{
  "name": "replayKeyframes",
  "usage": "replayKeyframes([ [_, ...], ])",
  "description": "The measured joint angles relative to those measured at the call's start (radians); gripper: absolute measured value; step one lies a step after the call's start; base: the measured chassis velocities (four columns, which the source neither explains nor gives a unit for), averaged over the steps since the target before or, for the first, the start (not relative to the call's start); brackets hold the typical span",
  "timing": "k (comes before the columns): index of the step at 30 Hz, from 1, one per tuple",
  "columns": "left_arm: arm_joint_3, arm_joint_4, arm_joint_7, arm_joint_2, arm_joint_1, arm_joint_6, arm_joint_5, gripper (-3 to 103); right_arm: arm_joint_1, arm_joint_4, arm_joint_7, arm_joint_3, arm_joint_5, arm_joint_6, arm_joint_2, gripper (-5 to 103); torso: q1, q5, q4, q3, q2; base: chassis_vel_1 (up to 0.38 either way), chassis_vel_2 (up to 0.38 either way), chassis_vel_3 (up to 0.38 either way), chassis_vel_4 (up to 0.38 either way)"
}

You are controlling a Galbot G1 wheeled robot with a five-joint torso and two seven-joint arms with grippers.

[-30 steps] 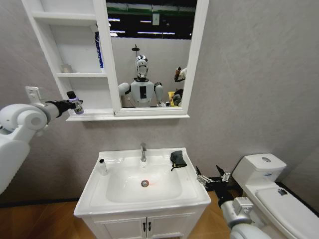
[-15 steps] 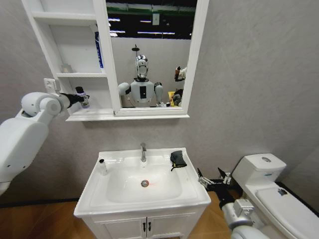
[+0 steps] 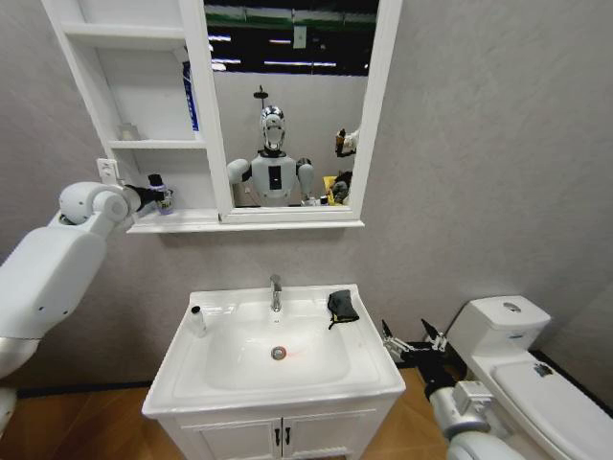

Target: Move facial cleanser and shampoo from washbasin to cabinet, then wipe washbasin with towel.

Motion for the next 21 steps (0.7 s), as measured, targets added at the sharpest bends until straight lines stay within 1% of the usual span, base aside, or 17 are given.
replayKeyframes([
  [1,0.0,0.0,0.0,0.0,0.0,0.0,0.0,57,0.0,0.0,0.0,0.0,0.0,0.0,0.0,100,0.0,0.0,0.0,0.0,0.0,0.0,0.0,0.0,0.0],
  [3,-0.001,0.002,-0.004,-0.007,-0.001,0.0,0.005,68,-0.002,0.001,0.0,0.005,0.002,0.0,0.0,100,0.0,0.0,0.0,0.0,0.0,0.0,0.0,0.0,0.0],
  [5,-0.001,0.002,-0.007,-0.008,-0.002,0.0,0.007,68,-0.003,0.002,0.0,0.007,0.003,0.0,0.0,100,0.0,0.0001,-0.0001,0.0,0.0,0.0,0.0,0.0,0.0],
  [6,-0.003,0.002,-0.009,-0.009,-0.003,0.0,0.007,78,-0.004,0.003,0.0,0.011,0.004,0.0,-0.001,100,0.0,0.0001,0.0,0.0,0.0,0.0,0.0,0.0,0.0],
  [7,-0.004,0.001,-0.014,-0.009,-0.004,0.0,0.007,78,-0.005,0.004,0.0,0.012,0.004,0.0,-0.001,100,0.0,0.0001,0.0002,0.0,0.0,0.0,0.0,0.0,0.0],
  [8,-0.008,-0.003,-0.022,-0.005,-0.003,-0.001,0.007,89,-0.005,0.006,0.0,0.012,0.005,0.0,-0.001,100,0.0,-0.0001,0.0001,0.0,0.0,0.0,0.0,0.0,0.0],
  [10,-0.015,-0.011,-0.025,-0.001,0.0,-0.002,0.007,89,-0.005,0.007,0.001,0.012,0.005,0.0,-0.001,100,0.0,0.0001,0.0,0.0,0.0,0.0,0.0,0.0,0.0],
  [11,-0.034,-0.031,-0.029,0.008,0.014,-0.002,0.006,94,-0.004,0.009,0.001,0.012,0.005,-0.001,-0.001,100,0.0,0.0002,0.0002,0.0,0.0,0.0,0.0,0.0,0.0],
  [12,-0.034,-0.031,-0.029,0.008,0.014,-0.002,0.006,94,-0.004,0.009,0.001,0.012,0.005,-0.001,-0.001,100,0.0,0.0002,0.0002,0.0,0.0,0.0,0.0,0.0,0.0],
  [13,-0.062,-0.073,-0.042,0.025,0.041,0.0,0.004,99,-0.004,0.011,0.002,0.01,0.005,-0.001,-0.001,100,0.0,-0.0001,0.0002,0.0,0.0,0.0,0.0,0.0,0.0],
  [14,-0.087,-0.114,-0.055,0.04,0.07,0.0,0.002,100,-0.004,0.013,0.002,0.01,0.005,-0.002,-0.001,100,0.0,-0.0001,0.0003,0.0,0.0,0.0,0.0,0.0,0.0],
  [15,-0.087,-0.114,-0.055,0.04,0.07,0.0,0.002,100,-0.004,0.013,0.002,0.01,0.005,-0.002,-0.001,100,0.0,-0.0001,0.0003,0.0,0.0,0.0,0.0,0.0,0.0],
  [16,-0.105,-0.14,-0.065,0.048,0.092,0.001,0.002,100,-0.005,0.013,0.002,0.01,0.004,-0.002,0.0,100,0.0,0.0003,0.0003,0.0,0.0,0.0,0.0,0.0,0.0],
  [18,-0.178,-0.234,-0.11,0.072,0.185,0.0,-0.003,100,-0.008,0.017,0.003,0.01,0.004,-0.002,0.0,100,0.0,-0.0001,0.0003,0.0,0.0,0.0,0.0,0.0,0.0],
  [19,-0.178,-0.234,-0.11,0.072,0.185,0.0,-0.003,100,-0.008,0.017,0.003,0.01,0.004,-0.002,0.0,100,0.0,-0.0001,0.0003,0.0,0.0,0.0,0.0,0.0,0.0],
  [20,-0.227,-0.308,-0.137,0.09,0.257,-0.001,-0.012,100,-0.011,0.019,0.003,0.012,0.004,-0.002,0.001,100,0.0,-0.0004,0.0003,0.0,0.0,0.0,0.0,0.0,0.0],
  [21,-0.252,-0.35,-0.152,0.1,0.295,-0.005,-0.016,100,-0.013,0.02,0.003,0.012,0.004,-0.002,0.001,100,0.0,-0.0005,0.0005,0.0,0.0,0.0,0.0,0.0,0.0],
])
